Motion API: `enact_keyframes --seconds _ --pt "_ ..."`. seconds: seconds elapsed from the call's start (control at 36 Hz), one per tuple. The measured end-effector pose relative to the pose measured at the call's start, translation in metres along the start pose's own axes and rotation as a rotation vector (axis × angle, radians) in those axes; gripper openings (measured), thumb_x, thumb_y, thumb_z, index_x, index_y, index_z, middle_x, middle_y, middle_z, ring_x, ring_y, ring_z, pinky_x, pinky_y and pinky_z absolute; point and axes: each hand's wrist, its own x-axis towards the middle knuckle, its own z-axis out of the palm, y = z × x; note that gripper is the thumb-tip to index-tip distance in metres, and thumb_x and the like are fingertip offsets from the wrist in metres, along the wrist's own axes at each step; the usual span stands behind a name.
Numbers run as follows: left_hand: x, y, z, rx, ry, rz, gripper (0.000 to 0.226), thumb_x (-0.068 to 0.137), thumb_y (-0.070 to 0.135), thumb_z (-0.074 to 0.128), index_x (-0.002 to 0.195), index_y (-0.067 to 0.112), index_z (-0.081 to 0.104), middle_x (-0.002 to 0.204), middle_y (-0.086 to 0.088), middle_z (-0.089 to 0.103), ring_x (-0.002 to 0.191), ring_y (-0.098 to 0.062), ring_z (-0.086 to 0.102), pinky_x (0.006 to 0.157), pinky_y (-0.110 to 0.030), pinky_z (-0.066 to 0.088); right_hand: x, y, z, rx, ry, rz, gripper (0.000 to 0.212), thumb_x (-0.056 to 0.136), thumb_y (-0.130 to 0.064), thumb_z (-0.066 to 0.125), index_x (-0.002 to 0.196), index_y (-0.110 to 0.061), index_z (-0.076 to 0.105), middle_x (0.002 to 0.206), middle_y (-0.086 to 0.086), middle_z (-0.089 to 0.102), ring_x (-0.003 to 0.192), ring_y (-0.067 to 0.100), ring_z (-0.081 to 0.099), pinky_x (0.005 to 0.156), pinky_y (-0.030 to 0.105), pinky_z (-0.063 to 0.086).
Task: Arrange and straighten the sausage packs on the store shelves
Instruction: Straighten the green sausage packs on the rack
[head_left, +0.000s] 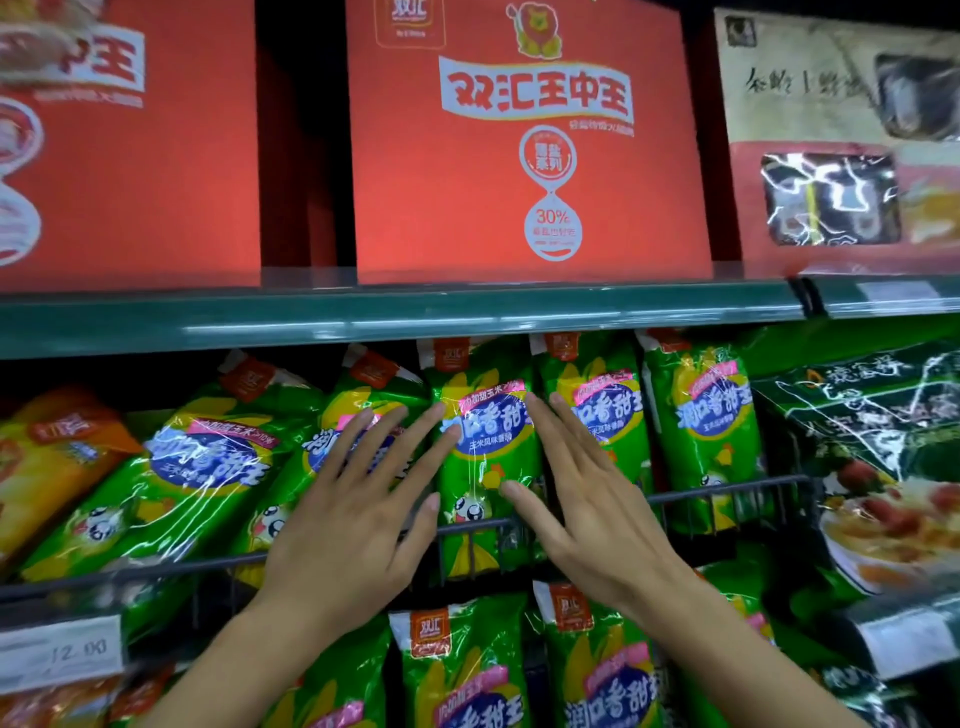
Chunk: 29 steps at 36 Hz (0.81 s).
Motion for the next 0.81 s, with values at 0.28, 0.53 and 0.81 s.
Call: enact_keyframes --seconds 0.28,0.53,0.81 --pt "-0.001 0.0 -0.002 -0.033 -0.001 0.008 0.059 0.108 0.046 0.021 0.163 0.032 0.007 0.171 0.012 0.001 0.157 -0.016 0.007 0.127 -0.047 0.01 -0.002 0.003 0.004 0.037 0.007 -0.011 0.074 0.1 -0.067 0.025 0.162 -0.03 0.006 0.165 -0.023 -0.016 0.152 -0.002 -0.011 0.121 0.024 0.005" --pt "-0.001 0.001 -0.004 -0.091 0.061 0.009 0.059 0.108 0.044 0.029 0.163 0.03 0.014 0.17 0.013 0.005 0.157 -0.01 0.003 0.128 -0.043 0.009 0.001 -0.008 0.013 0.088 0.133 -0.232 0.054 0.104 -0.042 0.042 0.151 -0.015 0.043 0.16 -0.008 0.033 0.15 0.008 0.028 0.12 0.031 0.031" --pt "-0.01 -0.01 -0.013 -0.312 0.231 -0.058 0.045 0.099 0.024 0.058 0.143 0.018 0.055 0.152 0.005 0.043 0.148 -0.014 0.027 0.122 -0.026 0.022 0.025 -0.022 0.044 0.065 0.183 -0.283 0.046 0.098 -0.031 0.059 0.143 -0.019 0.055 0.152 -0.007 0.047 0.148 0.009 0.031 0.121 0.031 0.03"
